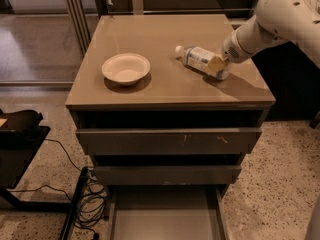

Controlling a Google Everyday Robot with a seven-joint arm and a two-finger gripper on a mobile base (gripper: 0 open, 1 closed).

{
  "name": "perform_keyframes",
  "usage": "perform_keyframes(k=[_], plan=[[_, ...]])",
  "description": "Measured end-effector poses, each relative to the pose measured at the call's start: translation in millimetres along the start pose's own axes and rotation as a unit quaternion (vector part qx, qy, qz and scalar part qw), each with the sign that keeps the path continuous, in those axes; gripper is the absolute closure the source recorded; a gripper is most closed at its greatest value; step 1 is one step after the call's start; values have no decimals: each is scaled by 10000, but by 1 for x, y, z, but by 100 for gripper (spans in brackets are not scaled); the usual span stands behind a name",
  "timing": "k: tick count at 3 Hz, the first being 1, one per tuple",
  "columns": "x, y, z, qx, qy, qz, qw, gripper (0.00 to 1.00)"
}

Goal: Place blue plastic bottle into bottom drawer

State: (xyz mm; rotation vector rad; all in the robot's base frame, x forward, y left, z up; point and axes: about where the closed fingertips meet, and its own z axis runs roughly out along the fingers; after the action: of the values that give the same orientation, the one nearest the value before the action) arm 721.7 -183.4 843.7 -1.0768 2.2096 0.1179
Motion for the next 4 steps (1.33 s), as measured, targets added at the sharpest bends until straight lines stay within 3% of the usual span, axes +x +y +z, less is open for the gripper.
perform_keyframes(k=[3,4], plan=[[33,34,-94,11,-221,-136,9997,100],[57,52,-122,46,-339,-25,9994,100]])
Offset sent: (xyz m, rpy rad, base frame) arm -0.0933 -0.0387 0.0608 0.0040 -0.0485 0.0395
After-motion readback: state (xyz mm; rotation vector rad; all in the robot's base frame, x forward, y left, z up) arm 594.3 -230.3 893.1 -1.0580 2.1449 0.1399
